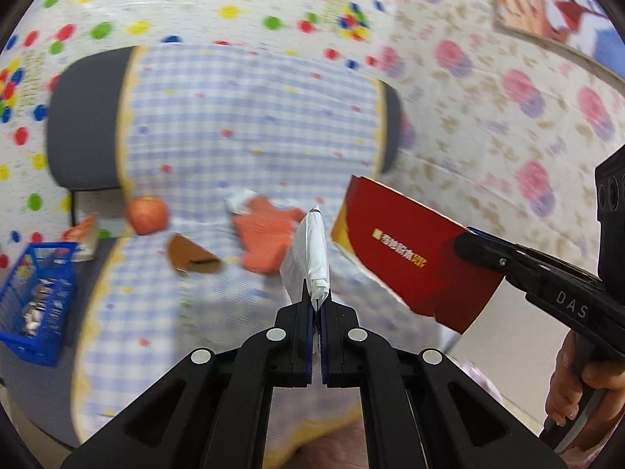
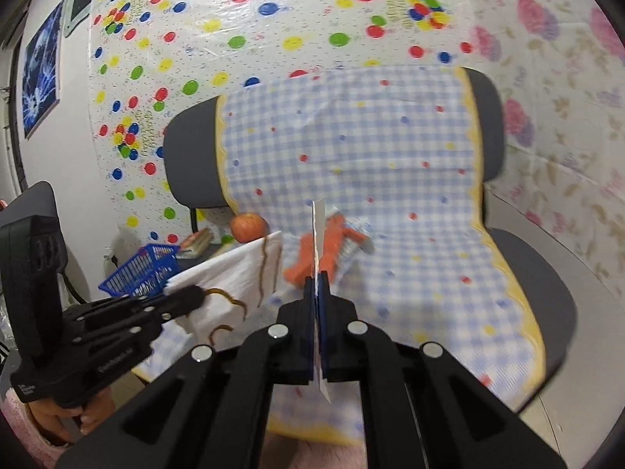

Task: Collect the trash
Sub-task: 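Carry the white paper and red box to the pink bin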

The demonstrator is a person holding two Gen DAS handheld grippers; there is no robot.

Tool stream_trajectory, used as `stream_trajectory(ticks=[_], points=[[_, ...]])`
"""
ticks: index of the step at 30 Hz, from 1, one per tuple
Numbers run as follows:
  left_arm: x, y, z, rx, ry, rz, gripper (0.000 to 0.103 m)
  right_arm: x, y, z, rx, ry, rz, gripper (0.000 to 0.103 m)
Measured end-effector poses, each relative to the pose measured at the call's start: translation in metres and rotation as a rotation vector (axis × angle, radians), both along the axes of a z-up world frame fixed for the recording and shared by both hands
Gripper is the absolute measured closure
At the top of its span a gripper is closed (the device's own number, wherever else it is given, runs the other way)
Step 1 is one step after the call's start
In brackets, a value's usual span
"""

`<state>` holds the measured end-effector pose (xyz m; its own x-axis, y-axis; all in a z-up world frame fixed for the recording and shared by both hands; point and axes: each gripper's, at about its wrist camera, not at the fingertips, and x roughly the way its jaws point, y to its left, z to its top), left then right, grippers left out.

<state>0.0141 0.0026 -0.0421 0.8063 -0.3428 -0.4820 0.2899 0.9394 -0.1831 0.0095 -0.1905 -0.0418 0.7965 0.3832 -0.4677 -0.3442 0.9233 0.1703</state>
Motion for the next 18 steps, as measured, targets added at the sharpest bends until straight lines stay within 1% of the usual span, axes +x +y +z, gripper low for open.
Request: stream_trajectory(ticks=[8,13,14,18], points=[[-0.026,-0.073,-0.014,0.035,-0.006,-0.208,0.1,-0.052,-0.056,-0.02,-0.029,0.04,-0.173,0.101],[-0.041,-0.116,-0.021,0.054,-0.001,-0.331,0.1,-0.079,-0.094,-0.034,-0.028,0.08,-0.281,0.1],[-0.044,-0.127,-0.024,0.063,0.003,-0.364,0.1,-0.085,-0.101,-0.037,-0.03,0.086,-0.301,0.1],[-0.05,-0.154,-0.033,0.083,0.026,-0.438,0.1,-0.105,-0.126,-0.044,-0.031,0.109,-0.38,0.1]])
